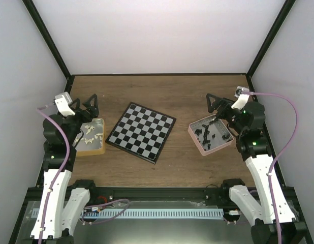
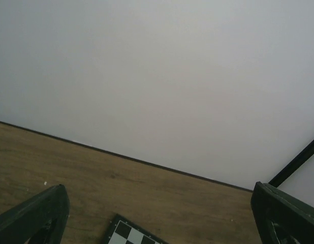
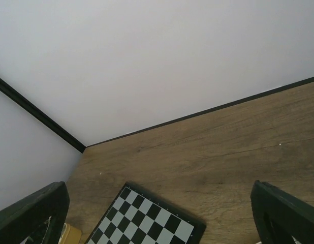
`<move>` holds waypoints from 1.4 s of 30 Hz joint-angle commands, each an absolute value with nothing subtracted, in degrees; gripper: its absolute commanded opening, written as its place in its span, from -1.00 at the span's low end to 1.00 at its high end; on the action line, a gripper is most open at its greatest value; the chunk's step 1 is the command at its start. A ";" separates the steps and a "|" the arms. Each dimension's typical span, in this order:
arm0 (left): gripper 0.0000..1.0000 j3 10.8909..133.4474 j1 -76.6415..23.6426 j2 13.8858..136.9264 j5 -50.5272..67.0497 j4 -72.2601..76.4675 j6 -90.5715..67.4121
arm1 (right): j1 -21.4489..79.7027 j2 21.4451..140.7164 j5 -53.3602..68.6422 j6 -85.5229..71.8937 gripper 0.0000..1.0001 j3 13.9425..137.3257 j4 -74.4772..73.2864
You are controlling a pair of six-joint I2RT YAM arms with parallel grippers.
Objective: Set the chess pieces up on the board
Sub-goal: Pick up the chess piece from the storage box.
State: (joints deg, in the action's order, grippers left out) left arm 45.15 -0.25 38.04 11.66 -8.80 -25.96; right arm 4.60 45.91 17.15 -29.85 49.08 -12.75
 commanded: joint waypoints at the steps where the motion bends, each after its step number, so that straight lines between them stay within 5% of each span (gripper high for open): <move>1: 0.99 44.72 0.19 36.78 13.04 -4.08 -25.83 | 3.70 46.54 19.49 -29.96 1.00 50.95 -12.68; 15: 1.00 35.48 0.25 21.94 16.20 0.54 -29.95 | 3.58 50.09 17.94 -28.53 0.76 51.76 -27.91; 26: 1.00 36.66 0.22 22.11 20.52 2.79 -31.40 | 4.59 67.64 7.52 -25.39 -0.26 49.68 -33.49; 35: 1.00 35.14 0.26 32.43 20.24 12.97 -29.45 | 8.78 78.12 -2.03 -26.60 -0.29 47.98 -30.81; 42: 1.00 35.51 0.27 39.72 20.43 19.20 -27.95 | 9.68 81.74 -1.13 -25.88 -0.53 46.62 -31.04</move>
State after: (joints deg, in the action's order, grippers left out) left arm 35.44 -0.01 37.21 19.79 13.02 -29.78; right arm 8.91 80.77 -0.23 -26.33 46.85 -31.09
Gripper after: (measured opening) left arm 0.997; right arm 0.232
